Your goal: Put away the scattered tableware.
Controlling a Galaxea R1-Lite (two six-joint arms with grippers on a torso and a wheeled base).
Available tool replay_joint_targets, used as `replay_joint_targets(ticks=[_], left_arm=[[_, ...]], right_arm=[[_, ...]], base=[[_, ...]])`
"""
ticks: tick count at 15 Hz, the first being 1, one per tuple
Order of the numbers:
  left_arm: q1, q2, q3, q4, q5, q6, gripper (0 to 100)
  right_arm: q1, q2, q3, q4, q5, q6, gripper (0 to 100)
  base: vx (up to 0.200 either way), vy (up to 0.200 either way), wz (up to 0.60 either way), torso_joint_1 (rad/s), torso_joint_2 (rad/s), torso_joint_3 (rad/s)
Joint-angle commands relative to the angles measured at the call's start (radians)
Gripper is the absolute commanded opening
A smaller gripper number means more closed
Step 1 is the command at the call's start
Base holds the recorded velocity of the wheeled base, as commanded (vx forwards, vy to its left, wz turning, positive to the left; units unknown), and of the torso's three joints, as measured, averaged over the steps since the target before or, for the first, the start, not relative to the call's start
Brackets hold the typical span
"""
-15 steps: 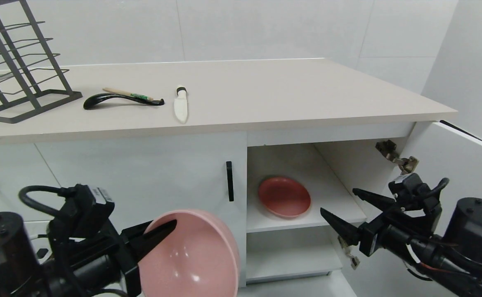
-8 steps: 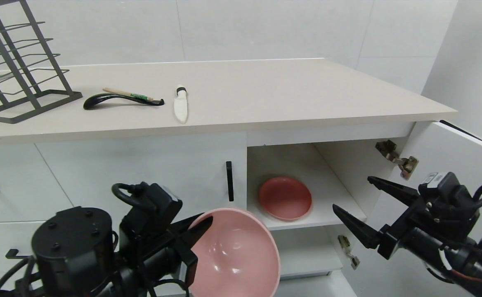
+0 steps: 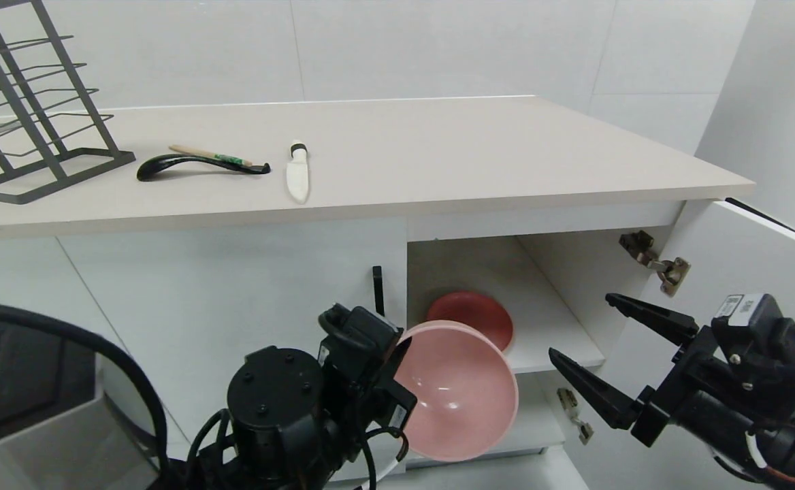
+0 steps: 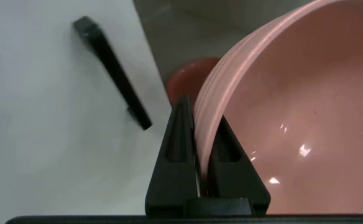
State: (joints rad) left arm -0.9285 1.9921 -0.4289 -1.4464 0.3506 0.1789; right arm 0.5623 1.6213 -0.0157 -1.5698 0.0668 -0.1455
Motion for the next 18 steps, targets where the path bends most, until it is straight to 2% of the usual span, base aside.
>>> replay_joint_targets(ticks=[1,4,8,10,11,14,18], left_arm=[[-0.010,0.097,-0.067,-0.002,0.024,0.002,0],[-0.026,0.168,-0.137,-0.003,0.085,0.001,0],[-0.021,0.183,-0.185,-0.006,0.126,-0.009,0],[-0.023,0.195,-0.232,-0.008,0.157,-0.026,0],[-0.032,0.209,-0.271,-0.023,0.157,-0.035,0],[-0.056,0.246,-0.333,-0.085,0.157,-0.033,0],[-0.062,0.283,-0.340,-0.124,0.151,-0.027,0]], right_arm=[[0.001,-0.004,0.000,-0.001,0.001,0.000,100],[0.001,0.006,0.000,-0.001,-0.001,0.000,100],[0.004,0.005,0.005,-0.001,0.001,0.000,100],[0.002,0.051,0.013,-0.001,-0.001,-0.002,100],[-0.016,0.100,0.008,-0.001,-0.001,0.003,100],[-0.085,0.180,-0.009,-0.001,-0.002,0.003,100],[-0.124,0.189,-0.038,-0.001,-0.002,0.006,100]], base=[[0.000,0.000,0.00,0.000,0.00,0.000],[0.000,0.000,0.00,0.000,0.00,0.000],[0.000,0.000,0.00,0.000,0.00,0.000],[0.000,0.000,0.00,0.000,0.00,0.000],[0.000,0.000,0.00,0.000,0.00,0.000],[0.000,0.000,0.00,0.000,0.00,0.000],[0.000,0.000,0.00,0.000,0.00,0.000]])
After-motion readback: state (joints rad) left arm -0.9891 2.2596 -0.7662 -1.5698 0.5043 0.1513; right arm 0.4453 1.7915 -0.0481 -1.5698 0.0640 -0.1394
